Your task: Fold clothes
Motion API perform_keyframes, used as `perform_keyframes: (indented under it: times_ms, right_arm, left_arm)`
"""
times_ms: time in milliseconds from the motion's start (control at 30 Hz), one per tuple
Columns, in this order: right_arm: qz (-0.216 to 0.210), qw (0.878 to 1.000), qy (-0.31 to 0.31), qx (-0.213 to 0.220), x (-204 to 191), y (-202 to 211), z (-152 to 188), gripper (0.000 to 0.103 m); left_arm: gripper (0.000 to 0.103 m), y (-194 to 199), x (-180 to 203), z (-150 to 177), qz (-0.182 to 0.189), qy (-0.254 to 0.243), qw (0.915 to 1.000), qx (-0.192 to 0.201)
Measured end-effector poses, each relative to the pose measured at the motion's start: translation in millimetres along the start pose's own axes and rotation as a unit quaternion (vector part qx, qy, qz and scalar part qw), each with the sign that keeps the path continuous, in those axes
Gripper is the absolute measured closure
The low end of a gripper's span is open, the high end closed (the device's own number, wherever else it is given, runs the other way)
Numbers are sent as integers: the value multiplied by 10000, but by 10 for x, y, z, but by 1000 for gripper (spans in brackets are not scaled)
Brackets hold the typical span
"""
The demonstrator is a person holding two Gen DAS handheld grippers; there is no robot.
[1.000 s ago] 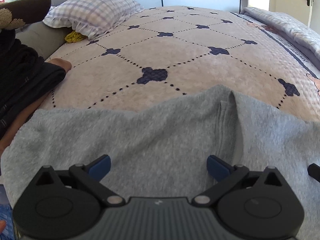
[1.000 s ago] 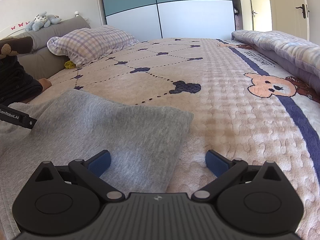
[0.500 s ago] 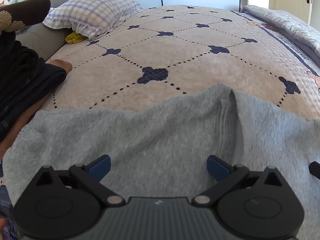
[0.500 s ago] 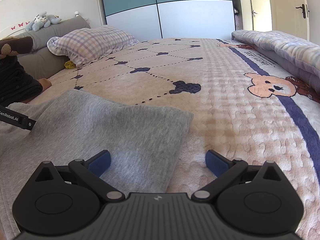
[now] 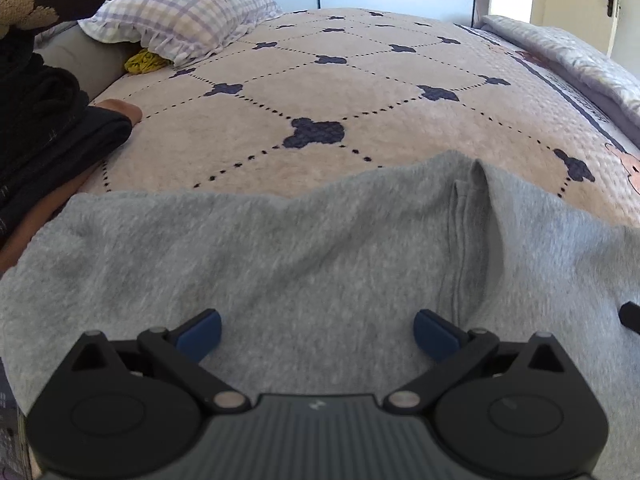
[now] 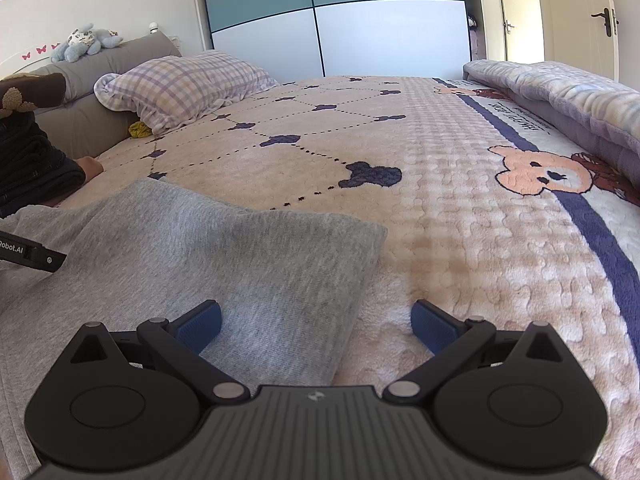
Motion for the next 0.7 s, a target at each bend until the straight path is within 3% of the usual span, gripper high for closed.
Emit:
perform_keyframes:
  times_ms: [167,300,433,533,700]
  right_arm:
    - [-1,10000,-1,0,0,0,0,0]
    - [-2,10000,-1,0,-1,0,0,0]
    - [-1,10000,-2,1,-1,-1,0,0]
    - [0,10000,-1,0,-1,-1,0,0]
    - [0,10000,-2,1,-2,0,1,0]
  left_arm:
    - [0,-35,-245,76,415,179,9989,110]
    - [0,-24,-175,77,323,-79,9993,156]
    - [0,-70,-174,46,439,104,9989,155]
    - [0,-80,-152,52,443,-38,9989,174]
    - [0,-10,-301,130,859,-145,9959,241]
Point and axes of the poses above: each gripper's, at about its wrist camera, not at the fingertips, and y roughly against the way its jaws point, x to its right, z to its underside, the point moved 6 cm from there along -y, roughly the way its jaws point, and after that the axes turned 14 degrees about -z, right-handed, at the moved point
